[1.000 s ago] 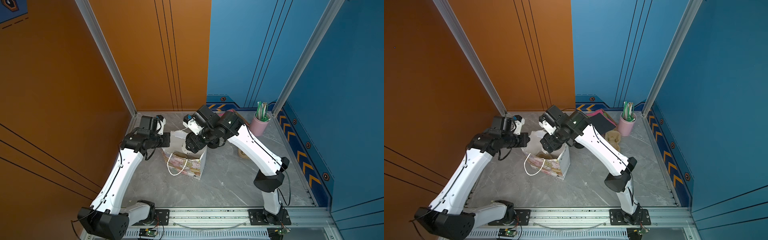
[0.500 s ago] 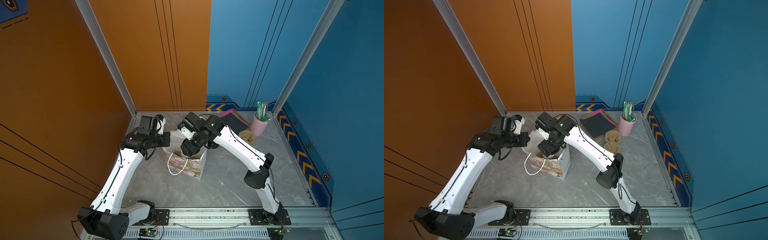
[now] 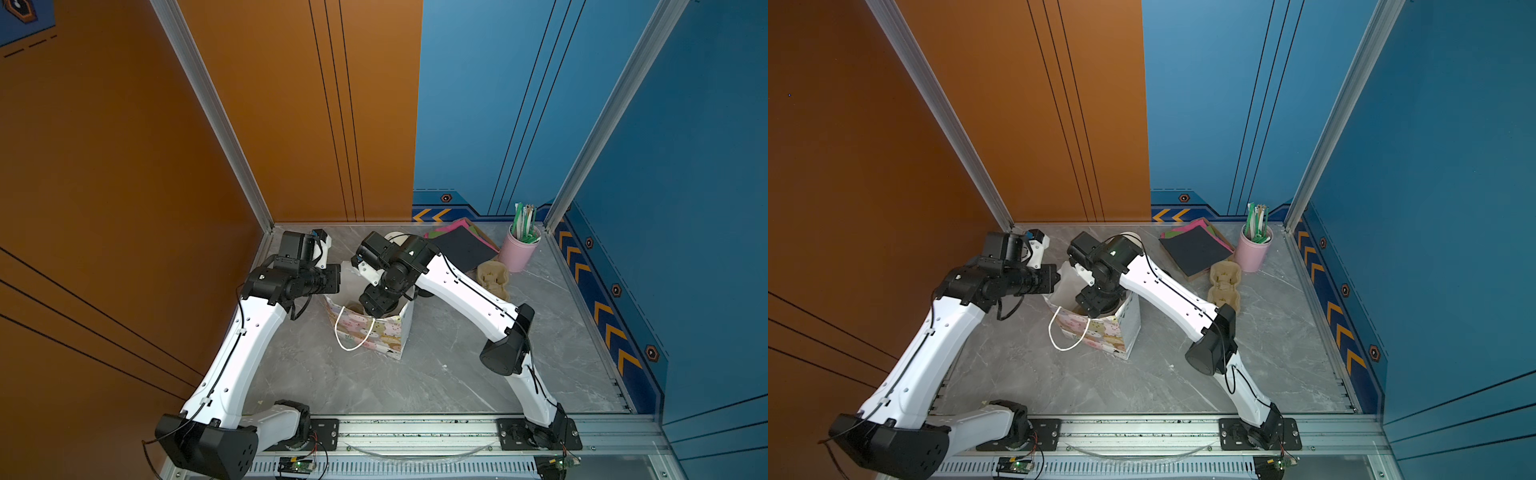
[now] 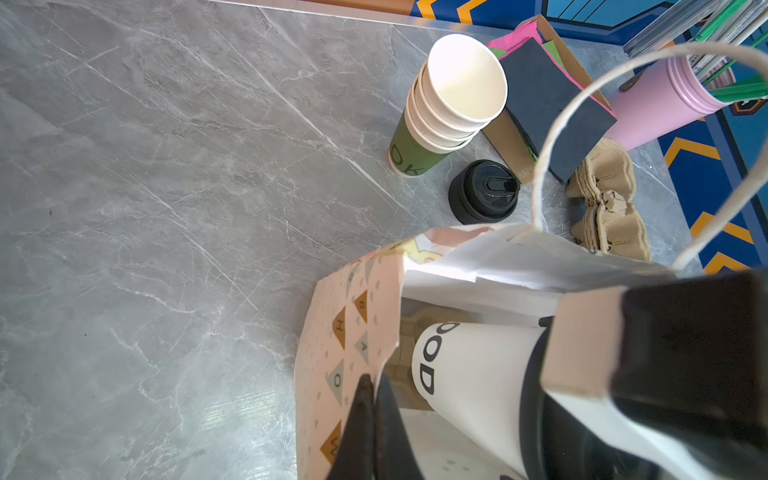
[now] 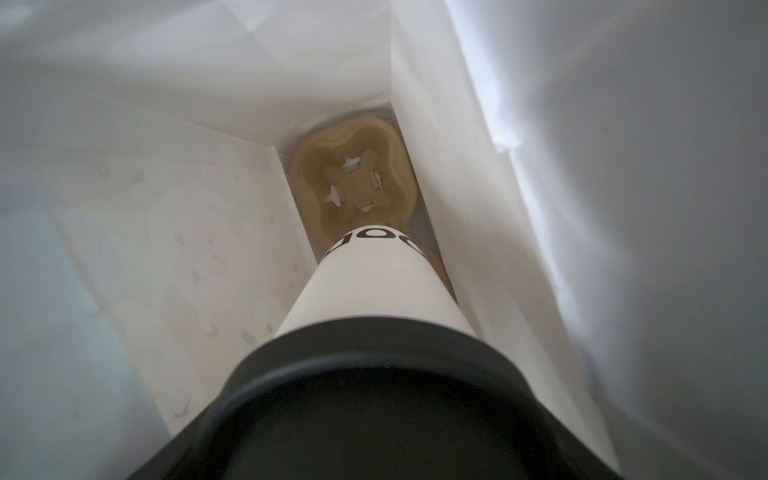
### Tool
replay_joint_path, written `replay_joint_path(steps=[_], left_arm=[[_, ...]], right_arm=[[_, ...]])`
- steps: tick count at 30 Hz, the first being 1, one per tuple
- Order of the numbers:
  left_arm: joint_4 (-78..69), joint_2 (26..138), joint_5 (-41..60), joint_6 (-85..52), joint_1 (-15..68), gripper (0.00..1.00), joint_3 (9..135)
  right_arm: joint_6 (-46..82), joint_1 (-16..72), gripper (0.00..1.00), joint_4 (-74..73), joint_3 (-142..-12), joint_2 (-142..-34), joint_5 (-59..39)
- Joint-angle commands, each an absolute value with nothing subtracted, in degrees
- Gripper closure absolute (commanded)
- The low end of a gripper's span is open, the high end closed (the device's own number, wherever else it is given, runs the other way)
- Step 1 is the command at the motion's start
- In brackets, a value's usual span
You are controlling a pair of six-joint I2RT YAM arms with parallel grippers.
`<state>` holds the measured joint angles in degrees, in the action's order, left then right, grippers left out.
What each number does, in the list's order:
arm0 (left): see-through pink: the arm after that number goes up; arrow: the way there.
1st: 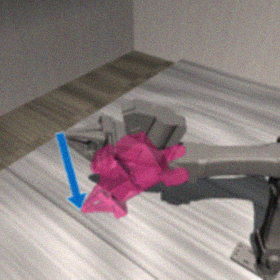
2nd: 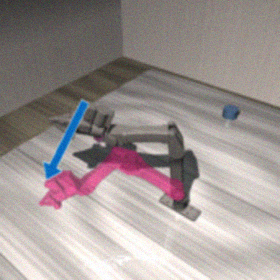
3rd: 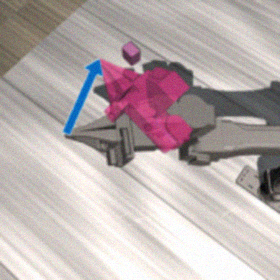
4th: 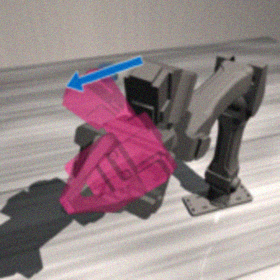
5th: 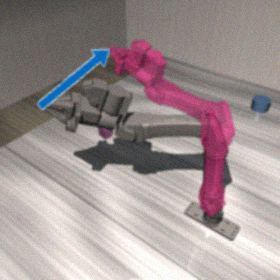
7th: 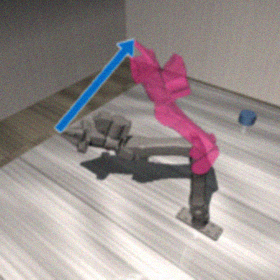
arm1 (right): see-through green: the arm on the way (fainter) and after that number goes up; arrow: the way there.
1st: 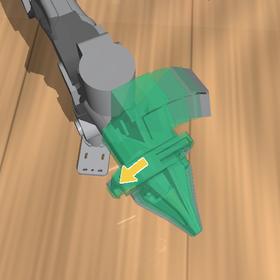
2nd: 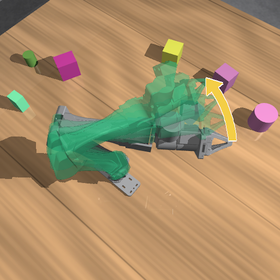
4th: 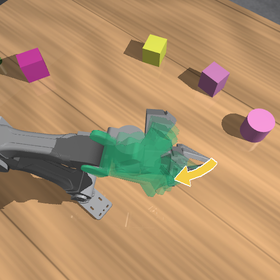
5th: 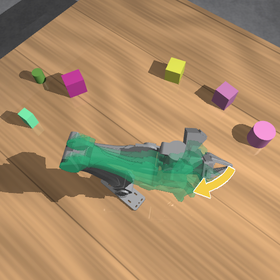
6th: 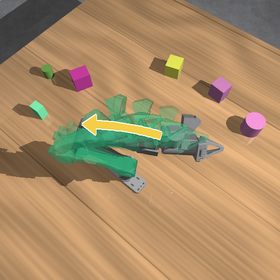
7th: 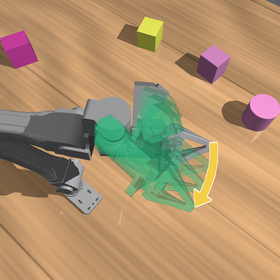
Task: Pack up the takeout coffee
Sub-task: 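Carry the white cup with the right gripper over the bag opening, then lower the white cup into the pulp carrier inside the bag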
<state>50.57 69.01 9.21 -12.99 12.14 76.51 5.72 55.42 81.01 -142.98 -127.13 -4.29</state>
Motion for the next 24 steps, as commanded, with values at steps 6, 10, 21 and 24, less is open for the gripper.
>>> replay_joint_path(steps=[6,10,21,24], left_arm=[[49.44,68.72,8.79,-12.78,12.6,1.0,75.51],[49.3,68.76,8.79,-12.66,12.57,1.0,75.43],[48.53,69.19,9.1,-12.31,12.35,1.0,75.19],[48.52,69.35,9.29,-12.15,12.29,1.0,75.23]], right_arm=[[2.8,55.72,0.13,82.91,-140.53,-129.11,-2.77],[1.7,55.72,0.13,82.96,-140.19,-129.72,-2.59],[-2.66,55.35,0.13,82.89,-139.79,-132.07,-2.7],[-3.34,54.94,0.13,82.97,-139.76,-132.83,-2.46]])
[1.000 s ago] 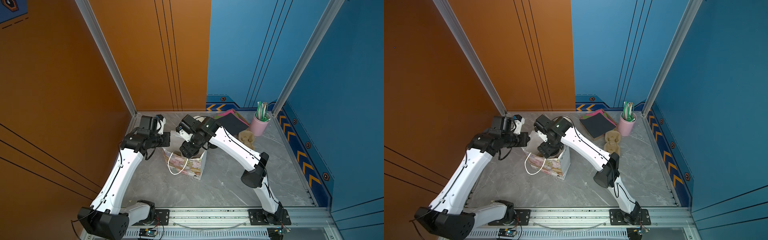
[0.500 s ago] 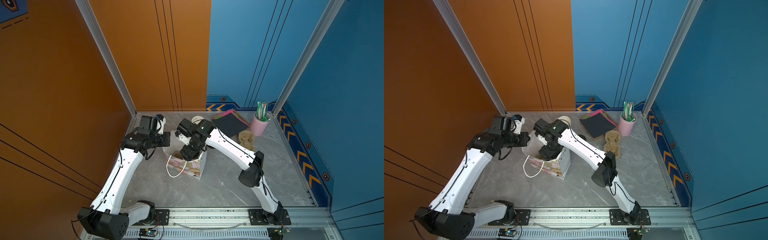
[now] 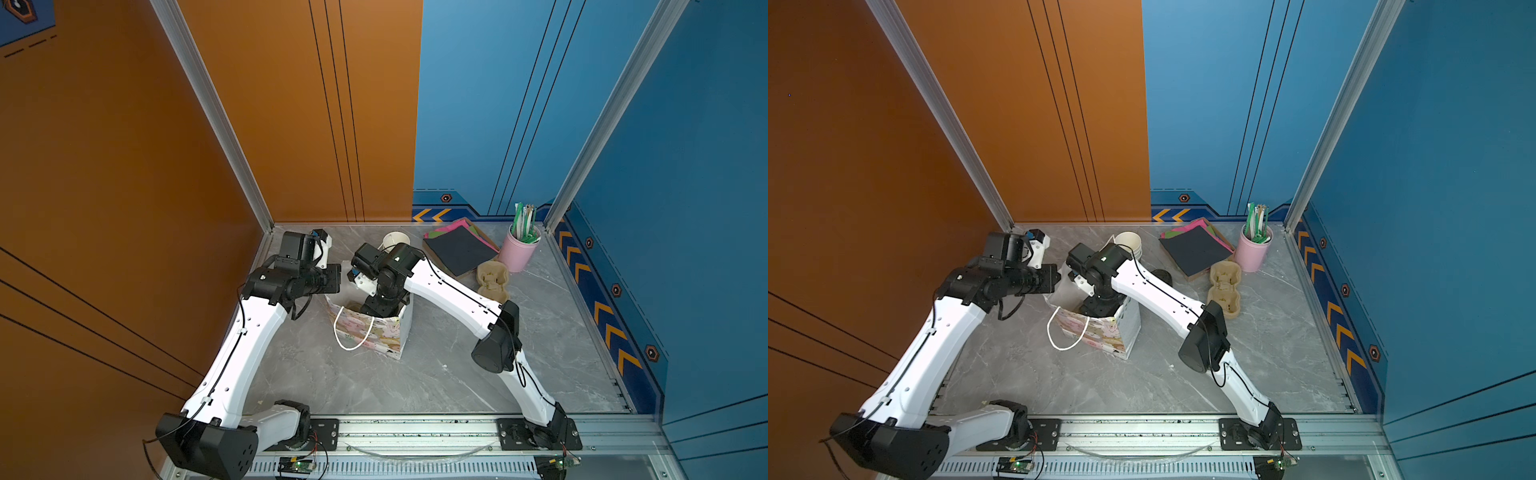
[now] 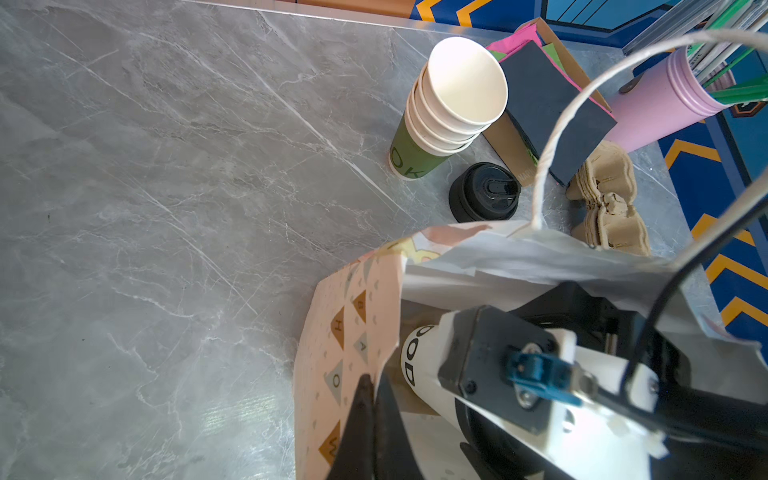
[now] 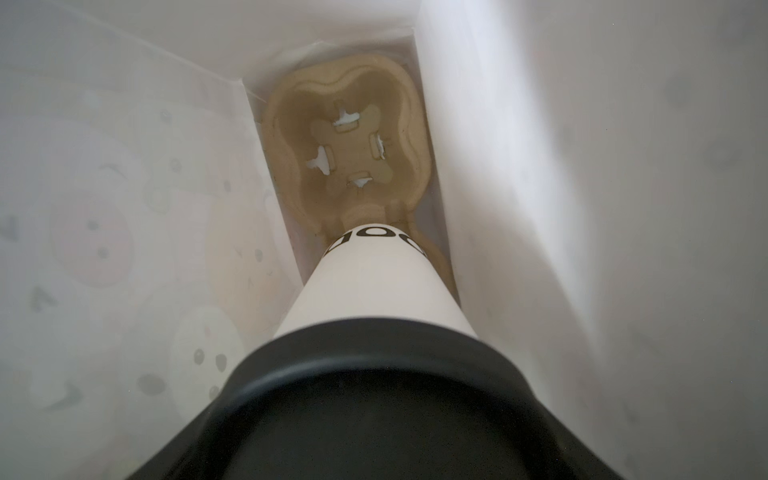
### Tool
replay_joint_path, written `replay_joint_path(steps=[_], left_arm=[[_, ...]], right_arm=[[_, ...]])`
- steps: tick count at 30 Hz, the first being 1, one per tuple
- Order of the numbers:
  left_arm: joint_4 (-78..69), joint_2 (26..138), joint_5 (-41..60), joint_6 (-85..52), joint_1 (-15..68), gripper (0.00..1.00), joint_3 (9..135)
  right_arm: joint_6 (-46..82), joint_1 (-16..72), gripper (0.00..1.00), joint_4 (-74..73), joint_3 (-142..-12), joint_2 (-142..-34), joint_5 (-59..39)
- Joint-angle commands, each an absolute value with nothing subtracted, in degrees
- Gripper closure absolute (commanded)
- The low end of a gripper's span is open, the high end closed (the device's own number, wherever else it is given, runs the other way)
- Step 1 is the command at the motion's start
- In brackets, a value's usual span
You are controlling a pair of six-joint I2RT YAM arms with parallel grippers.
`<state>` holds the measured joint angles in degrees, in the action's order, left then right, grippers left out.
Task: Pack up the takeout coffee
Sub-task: 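Lower the white cup into the pulp carrier inside the bag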
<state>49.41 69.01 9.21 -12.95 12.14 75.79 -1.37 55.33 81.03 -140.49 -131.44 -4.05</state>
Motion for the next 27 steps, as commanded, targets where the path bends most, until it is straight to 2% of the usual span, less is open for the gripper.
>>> replay_joint_path(steps=[1,27], left_arm=[[48.47,69.32,9.25,-12.09,12.23,1.0,75.23],[48.26,69.56,9.69,-11.61,11.52,1.0,75.23]], right_arm=[[-3.46,54.67,0.13,83.08,-139.79,-133.04,-2.54],[-4.48,53.68,0.13,84.37,-136.79,-136.24,-0.27]])
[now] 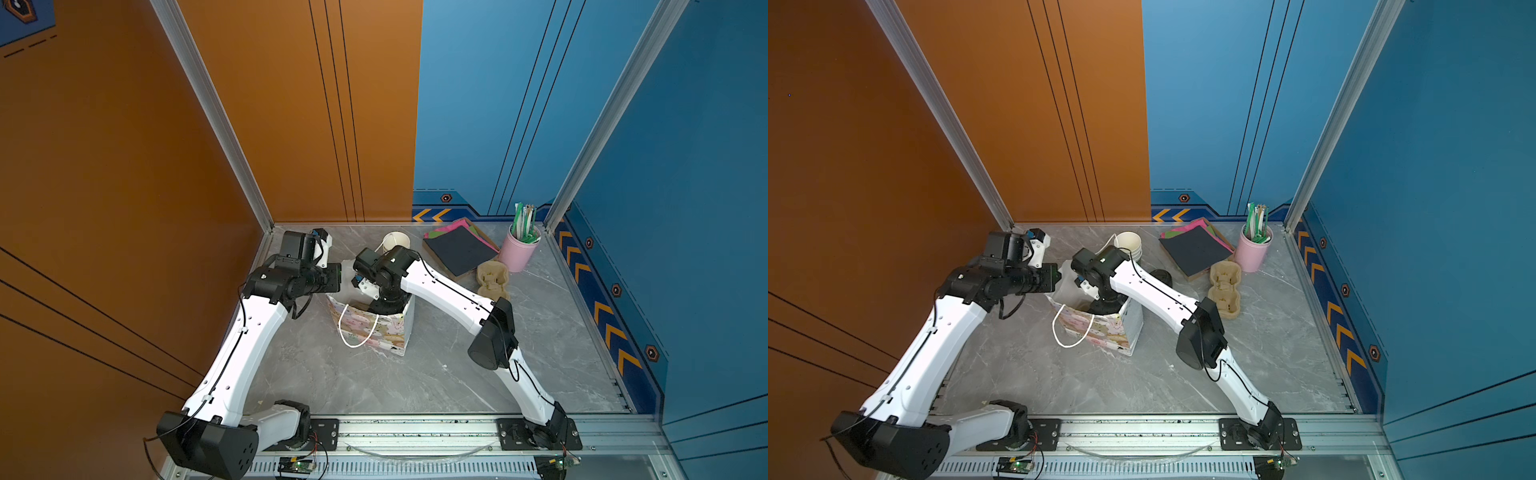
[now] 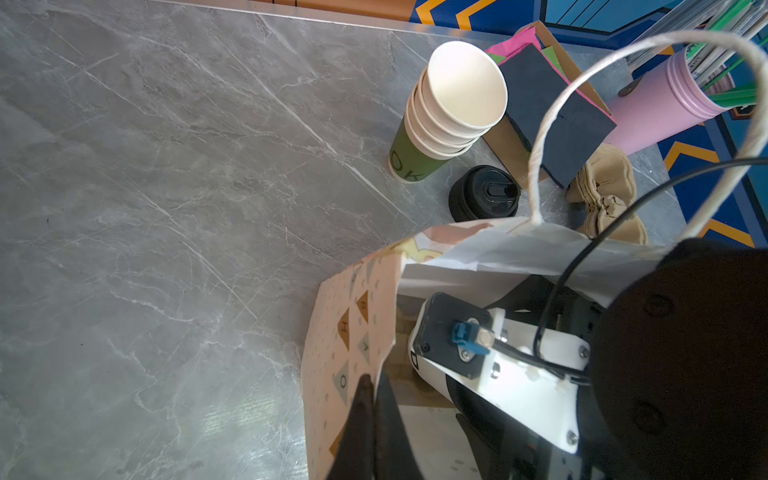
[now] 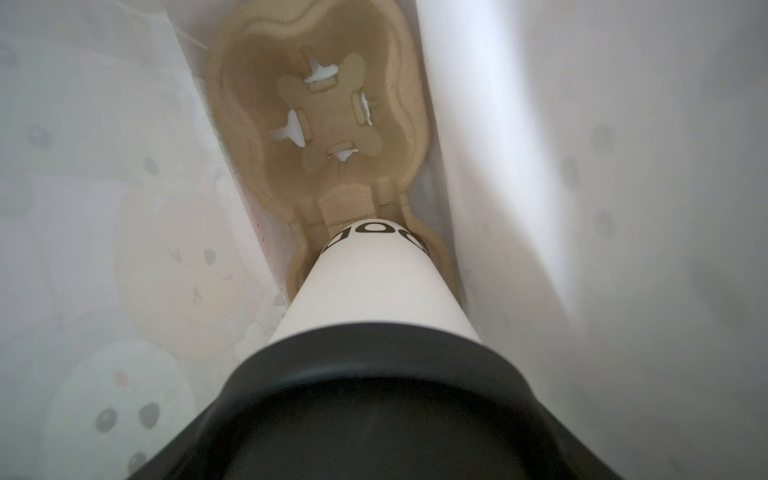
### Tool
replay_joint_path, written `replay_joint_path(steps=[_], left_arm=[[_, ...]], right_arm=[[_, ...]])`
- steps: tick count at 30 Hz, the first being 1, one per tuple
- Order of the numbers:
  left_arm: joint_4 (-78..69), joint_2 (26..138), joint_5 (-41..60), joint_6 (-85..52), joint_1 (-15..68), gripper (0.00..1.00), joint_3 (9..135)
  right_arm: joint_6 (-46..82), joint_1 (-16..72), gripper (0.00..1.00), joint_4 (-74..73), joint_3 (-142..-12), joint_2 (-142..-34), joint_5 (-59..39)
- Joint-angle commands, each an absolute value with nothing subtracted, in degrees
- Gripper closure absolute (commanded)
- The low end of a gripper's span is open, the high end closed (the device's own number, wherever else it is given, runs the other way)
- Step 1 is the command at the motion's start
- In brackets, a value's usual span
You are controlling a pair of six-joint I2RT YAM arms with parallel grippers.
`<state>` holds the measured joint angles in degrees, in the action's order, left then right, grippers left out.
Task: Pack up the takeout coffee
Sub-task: 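Lower the white cup into the pulp carrier inside the bag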
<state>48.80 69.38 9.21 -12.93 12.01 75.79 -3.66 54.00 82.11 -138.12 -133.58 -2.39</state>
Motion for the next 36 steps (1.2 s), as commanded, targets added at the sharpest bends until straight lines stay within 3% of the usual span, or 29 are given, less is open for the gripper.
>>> replay_joint_path(steps=[1,36], left_arm=[[48.25,69.6,9.7,-11.61,11.51,1.0,75.23],[48.32,69.51,9.77,-11.87,11.45,1.0,74.71]], right_arm=[[-4.48,53.69,0.13,84.53,-136.75,-136.38,-0.12],[-4.31,53.69,0.09,84.49,-137.1,-134.45,-0.77]])
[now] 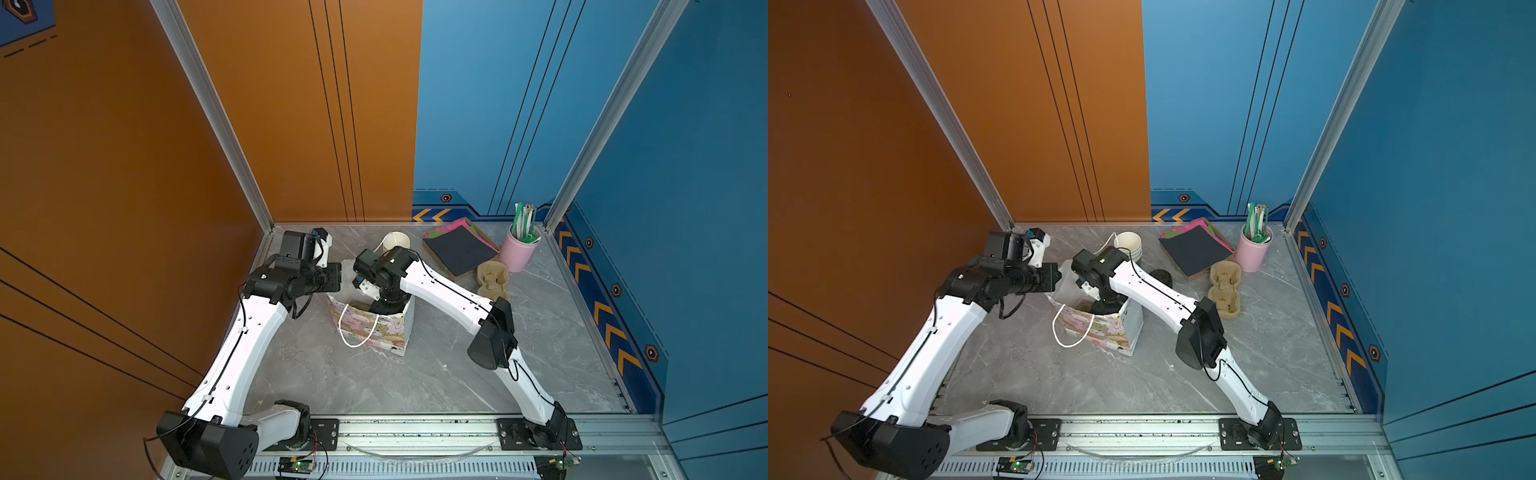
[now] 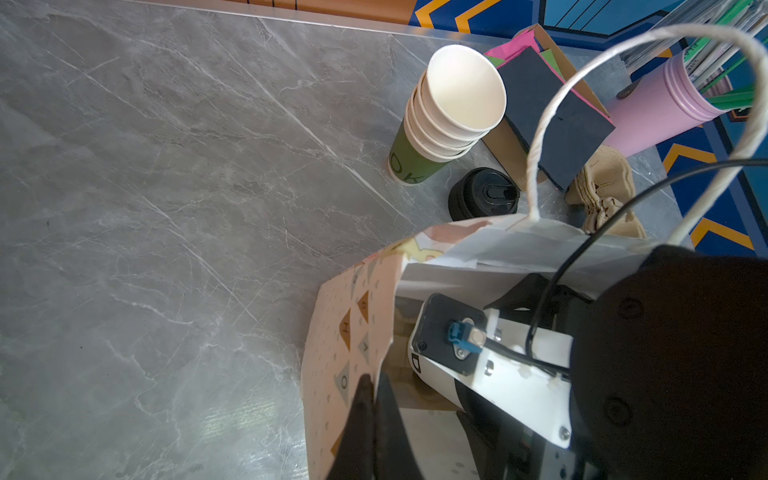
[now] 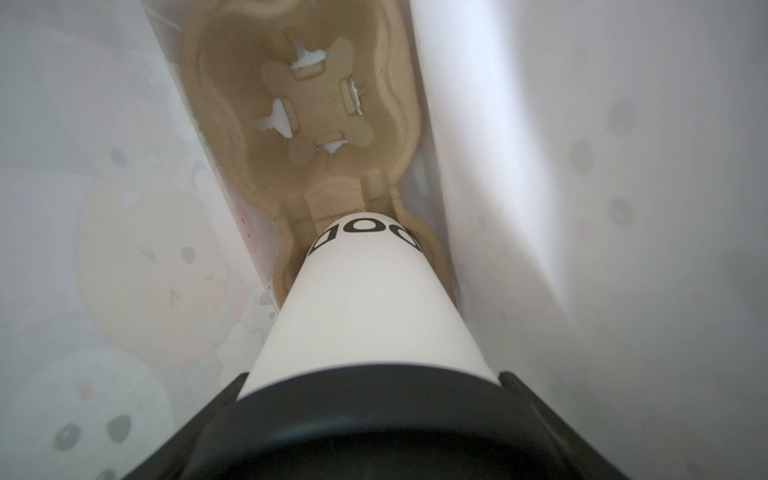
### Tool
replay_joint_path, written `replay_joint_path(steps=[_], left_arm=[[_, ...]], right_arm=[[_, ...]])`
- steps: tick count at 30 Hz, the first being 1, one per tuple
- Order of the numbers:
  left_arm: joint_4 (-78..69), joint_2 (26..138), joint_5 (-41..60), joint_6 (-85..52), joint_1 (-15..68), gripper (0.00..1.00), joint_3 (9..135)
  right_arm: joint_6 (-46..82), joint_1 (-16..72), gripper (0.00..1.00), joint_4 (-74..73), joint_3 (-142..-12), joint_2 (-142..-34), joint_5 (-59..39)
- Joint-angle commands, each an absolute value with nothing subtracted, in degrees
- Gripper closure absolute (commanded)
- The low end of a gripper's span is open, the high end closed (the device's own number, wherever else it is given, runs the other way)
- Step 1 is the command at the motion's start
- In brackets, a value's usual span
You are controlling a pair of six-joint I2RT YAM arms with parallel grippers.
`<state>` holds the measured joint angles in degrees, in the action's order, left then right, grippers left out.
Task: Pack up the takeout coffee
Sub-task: 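Lower the white cup into the pulp carrier inside the bag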
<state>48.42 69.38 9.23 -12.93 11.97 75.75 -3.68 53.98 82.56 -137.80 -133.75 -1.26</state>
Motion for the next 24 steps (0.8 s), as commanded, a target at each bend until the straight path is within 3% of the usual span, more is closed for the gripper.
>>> replay_joint_path(steps=[1,24], left_arm=[[48.3,69.52,9.9,-11.87,11.5,1.0,74.7],[48.26,69.56,10.17,-12.17,11.51,1.0,74.53]], right_arm=[[-4.34,53.7,0.1,84.51,-137.04,-134.39,-0.79],[-4.13,53.68,0.03,84.41,-137.53,-132.0,-0.88]])
